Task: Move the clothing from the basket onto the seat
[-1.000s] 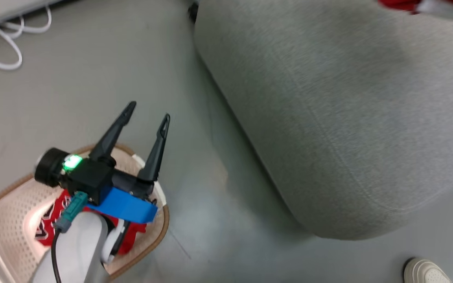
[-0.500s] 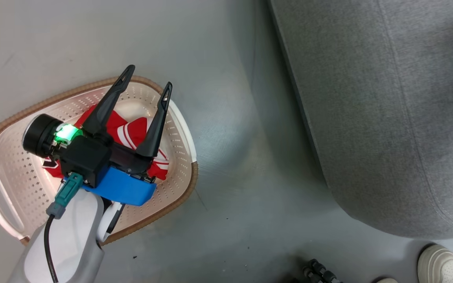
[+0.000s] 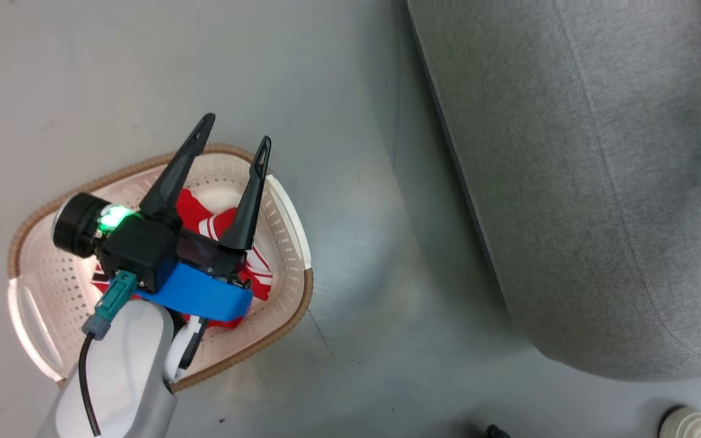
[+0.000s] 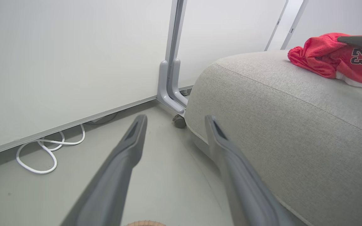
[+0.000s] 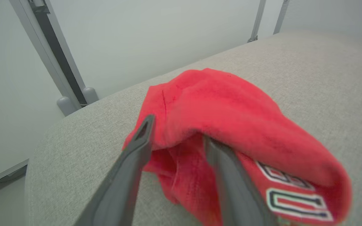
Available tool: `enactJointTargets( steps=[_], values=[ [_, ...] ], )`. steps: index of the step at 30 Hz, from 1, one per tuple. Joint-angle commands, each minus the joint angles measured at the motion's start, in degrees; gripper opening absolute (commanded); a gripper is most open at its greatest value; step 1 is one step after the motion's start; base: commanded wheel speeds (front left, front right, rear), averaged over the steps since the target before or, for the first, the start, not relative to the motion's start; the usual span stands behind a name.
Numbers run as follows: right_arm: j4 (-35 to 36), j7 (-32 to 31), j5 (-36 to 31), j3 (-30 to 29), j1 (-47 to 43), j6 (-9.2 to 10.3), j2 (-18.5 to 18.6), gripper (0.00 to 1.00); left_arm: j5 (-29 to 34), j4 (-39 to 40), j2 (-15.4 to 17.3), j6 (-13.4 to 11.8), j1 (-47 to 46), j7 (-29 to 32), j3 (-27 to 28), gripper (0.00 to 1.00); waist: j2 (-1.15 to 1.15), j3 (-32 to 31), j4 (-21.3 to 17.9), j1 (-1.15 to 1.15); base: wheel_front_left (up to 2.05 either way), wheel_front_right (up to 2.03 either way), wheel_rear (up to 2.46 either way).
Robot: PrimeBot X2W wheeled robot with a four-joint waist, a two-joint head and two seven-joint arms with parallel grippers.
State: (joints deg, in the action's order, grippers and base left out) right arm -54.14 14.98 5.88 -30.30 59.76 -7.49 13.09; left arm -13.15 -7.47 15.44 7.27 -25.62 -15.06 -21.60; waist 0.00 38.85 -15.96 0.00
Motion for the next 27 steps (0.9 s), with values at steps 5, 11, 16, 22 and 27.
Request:
enactJointTargets(
  steps=[5,11,16,22,27],
  values=[
    [0.51,0.29,-1.71,4.25,-5.42,-0.01,0.32,1.0,-1.38,-1.69,-2.63,0.09,3.55,-0.16,1.63,1.0,0.0,-9.38,1.29,0.0,0.0,0.0,0.0],
    [3.23,0.26,-2.35,9.9,-12.71,-0.01,-0.45,1.0,-2.21,-3.73,-5.71,0.16,8.87,-0.17,4.78,1.0,0.0,-18.36,3.17,0.0,0.0,0.0,0.0],
    [8.36,0.25,-1.44,15.37,-21.02,-0.01,-2.5,1.0,-2.45,-5.17,-7.91,0.15,13.97,-0.16,8.34,1.0,0.0,-25.55,5.41,0.0,0.0,0.0,0.0],
    [15.02,0.15,-1.3,20.61,-30.61,-0.01,-5.0,1.0,-2.26,-6.13,-9.63,0.19,19.2,-0.17,12.94,1.0,0.0,-31.92,8.33,0.0,0.0,0.0,0.0],
    [20.98,-1.03,-1.16,22.96,-37.19,-0.01,-6.41,1.0,-1.85,-6.61,-10.5,0.22,22.04,-0.16,15.65,1.0,0.0,-35.01,11.39,0.0,0.0,0.0,0.0]
  ],
)
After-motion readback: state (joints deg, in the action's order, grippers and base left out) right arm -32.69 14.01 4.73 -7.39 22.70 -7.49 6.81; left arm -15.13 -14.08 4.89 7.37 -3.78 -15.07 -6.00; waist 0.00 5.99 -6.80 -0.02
